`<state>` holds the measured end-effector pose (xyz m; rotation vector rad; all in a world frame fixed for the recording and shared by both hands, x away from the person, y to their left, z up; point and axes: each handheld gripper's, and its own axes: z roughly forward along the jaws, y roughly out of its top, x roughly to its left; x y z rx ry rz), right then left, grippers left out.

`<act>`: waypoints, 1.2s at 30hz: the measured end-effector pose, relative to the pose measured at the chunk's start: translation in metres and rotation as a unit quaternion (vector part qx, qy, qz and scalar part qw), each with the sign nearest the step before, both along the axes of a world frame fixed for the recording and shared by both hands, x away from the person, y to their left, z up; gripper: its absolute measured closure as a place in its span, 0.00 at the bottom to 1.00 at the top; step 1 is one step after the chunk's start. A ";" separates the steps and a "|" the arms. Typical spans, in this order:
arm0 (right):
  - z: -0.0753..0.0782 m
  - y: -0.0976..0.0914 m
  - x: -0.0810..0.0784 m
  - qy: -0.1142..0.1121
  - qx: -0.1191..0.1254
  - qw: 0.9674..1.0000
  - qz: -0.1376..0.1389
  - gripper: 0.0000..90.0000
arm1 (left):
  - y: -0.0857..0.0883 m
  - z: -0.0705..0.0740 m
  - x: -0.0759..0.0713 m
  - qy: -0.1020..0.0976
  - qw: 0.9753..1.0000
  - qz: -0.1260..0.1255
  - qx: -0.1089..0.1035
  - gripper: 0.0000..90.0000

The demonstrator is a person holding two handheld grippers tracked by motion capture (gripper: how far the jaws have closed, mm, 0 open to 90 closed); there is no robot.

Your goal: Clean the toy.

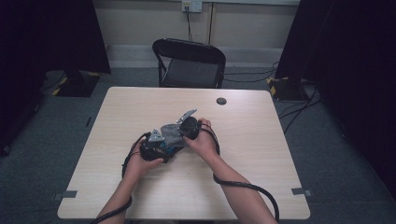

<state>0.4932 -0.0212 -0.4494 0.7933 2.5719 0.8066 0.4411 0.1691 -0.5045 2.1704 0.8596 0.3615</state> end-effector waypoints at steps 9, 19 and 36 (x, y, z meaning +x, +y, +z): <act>-0.003 -0.009 0.007 0.002 -0.001 1.000 -0.012 0.90 | 0.000 0.000 0.000 0.000 1.000 0.000 0.000 0.27; -0.004 -0.016 0.012 0.004 0.006 1.000 -0.025 0.90 | 0.000 0.000 0.000 0.000 1.000 0.000 0.000 0.27; -0.009 -0.038 0.024 0.007 -0.005 0.999 -0.053 0.90 | 0.000 0.000 0.000 0.000 1.000 0.000 0.000 0.27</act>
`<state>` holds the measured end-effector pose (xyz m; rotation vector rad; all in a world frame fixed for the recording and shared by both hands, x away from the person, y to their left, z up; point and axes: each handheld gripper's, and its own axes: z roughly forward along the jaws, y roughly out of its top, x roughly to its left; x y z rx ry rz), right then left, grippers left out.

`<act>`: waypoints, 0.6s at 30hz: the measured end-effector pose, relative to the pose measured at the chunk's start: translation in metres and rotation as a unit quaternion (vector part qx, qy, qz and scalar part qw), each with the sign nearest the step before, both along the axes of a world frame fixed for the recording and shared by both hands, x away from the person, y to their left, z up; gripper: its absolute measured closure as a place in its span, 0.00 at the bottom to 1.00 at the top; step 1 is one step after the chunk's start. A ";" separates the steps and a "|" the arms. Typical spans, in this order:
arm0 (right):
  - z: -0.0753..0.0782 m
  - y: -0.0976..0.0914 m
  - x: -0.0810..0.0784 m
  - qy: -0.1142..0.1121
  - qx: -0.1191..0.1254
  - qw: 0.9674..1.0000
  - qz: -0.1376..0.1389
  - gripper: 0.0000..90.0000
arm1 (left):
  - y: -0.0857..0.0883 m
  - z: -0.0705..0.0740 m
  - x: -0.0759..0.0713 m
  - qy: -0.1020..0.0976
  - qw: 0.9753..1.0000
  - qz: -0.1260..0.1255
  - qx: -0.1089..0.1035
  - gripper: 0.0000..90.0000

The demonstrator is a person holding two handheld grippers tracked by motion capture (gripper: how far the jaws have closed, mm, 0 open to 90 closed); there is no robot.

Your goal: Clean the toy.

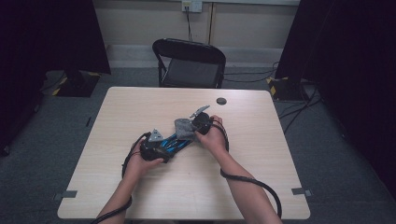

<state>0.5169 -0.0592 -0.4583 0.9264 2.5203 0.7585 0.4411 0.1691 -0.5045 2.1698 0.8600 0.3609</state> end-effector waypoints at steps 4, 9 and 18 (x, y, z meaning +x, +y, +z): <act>-0.002 -0.006 0.001 0.003 0.003 1.000 -0.008 0.90 | 0.000 0.000 0.000 0.000 1.000 0.000 0.000 0.27; -0.003 -0.010 0.001 0.003 0.003 1.000 -0.013 0.90 | 0.000 0.000 0.000 0.000 1.000 0.000 0.000 0.27; -0.004 -0.019 0.003 0.002 -0.002 1.000 -0.021 0.90 | 0.000 0.000 0.000 0.000 1.000 0.000 0.000 0.27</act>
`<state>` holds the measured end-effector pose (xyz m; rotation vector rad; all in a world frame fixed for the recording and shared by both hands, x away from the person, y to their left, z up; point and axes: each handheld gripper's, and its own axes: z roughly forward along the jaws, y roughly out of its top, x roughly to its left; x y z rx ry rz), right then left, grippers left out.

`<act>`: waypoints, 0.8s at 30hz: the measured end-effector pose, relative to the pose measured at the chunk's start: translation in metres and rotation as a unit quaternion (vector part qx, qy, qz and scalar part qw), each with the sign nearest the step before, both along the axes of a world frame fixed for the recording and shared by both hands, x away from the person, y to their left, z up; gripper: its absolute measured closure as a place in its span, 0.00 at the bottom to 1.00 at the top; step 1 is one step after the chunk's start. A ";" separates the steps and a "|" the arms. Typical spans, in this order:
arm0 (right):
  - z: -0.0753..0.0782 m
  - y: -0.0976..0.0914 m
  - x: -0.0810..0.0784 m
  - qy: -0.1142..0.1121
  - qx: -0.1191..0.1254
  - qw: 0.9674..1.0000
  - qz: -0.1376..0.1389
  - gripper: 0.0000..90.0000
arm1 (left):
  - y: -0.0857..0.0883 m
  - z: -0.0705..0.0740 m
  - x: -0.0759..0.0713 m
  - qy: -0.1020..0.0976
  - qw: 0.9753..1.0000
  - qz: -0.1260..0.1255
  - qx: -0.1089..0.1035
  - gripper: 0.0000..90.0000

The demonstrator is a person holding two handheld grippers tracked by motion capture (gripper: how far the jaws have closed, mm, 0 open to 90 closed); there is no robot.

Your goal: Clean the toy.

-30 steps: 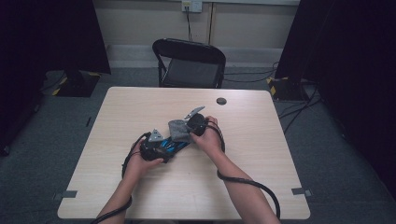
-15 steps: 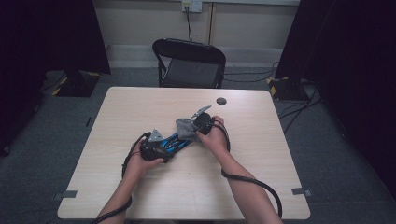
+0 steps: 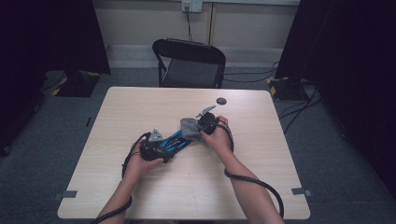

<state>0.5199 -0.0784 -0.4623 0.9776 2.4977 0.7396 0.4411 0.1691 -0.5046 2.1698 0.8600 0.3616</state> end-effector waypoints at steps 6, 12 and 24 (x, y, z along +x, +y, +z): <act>0.000 -0.006 0.001 -0.002 -0.003 1.000 -0.004 0.90 | 0.000 0.000 0.000 0.000 1.000 0.000 0.000 0.27; -0.001 -0.014 0.001 -0.002 -0.006 1.000 -0.008 0.90 | 0.000 0.000 0.000 0.000 1.000 0.000 0.000 0.27; -0.004 -0.033 -0.002 0.000 -0.013 1.000 -0.018 0.90 | 0.000 0.000 0.000 0.000 1.000 0.000 0.000 0.27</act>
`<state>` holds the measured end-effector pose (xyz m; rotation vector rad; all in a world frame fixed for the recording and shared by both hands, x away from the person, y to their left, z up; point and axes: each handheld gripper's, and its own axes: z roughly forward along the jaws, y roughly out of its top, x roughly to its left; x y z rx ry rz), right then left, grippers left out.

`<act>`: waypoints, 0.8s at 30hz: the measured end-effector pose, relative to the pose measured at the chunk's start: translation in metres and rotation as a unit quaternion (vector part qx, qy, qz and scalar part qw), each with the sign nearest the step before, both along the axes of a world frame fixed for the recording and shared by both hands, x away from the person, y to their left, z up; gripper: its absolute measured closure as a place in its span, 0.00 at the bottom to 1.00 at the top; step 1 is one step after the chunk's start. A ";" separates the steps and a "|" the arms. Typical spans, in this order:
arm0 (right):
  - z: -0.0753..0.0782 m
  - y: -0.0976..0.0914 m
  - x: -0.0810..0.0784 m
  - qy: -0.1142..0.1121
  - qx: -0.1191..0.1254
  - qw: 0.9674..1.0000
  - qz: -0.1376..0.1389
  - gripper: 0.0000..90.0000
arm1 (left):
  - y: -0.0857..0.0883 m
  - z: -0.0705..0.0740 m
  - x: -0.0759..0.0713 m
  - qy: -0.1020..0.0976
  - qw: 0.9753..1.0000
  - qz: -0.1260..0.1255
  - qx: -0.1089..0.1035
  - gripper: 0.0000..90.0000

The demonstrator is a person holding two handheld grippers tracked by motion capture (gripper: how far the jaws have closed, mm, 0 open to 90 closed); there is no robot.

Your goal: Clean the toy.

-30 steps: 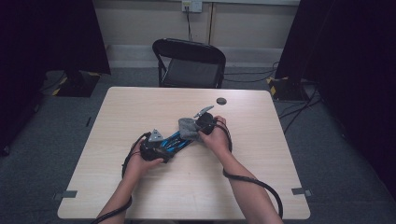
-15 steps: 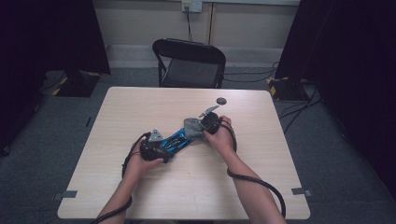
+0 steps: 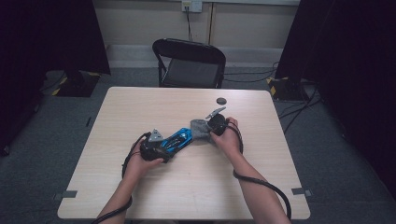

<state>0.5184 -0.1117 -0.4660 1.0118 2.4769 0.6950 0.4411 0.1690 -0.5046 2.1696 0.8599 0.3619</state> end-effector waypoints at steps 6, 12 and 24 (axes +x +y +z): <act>-0.002 -0.011 -0.006 -0.001 0.003 1.000 -0.005 0.90 | 0.000 0.000 0.000 0.000 1.000 0.000 0.000 0.27; 0.002 -0.019 -0.015 -0.005 0.007 1.000 -0.004 0.90 | 0.000 0.000 -0.001 0.000 1.000 0.001 0.000 0.27; 0.006 -0.033 -0.045 -0.003 0.032 0.999 0.005 0.89 | 0.000 0.000 -0.002 0.001 1.000 0.003 0.001 0.25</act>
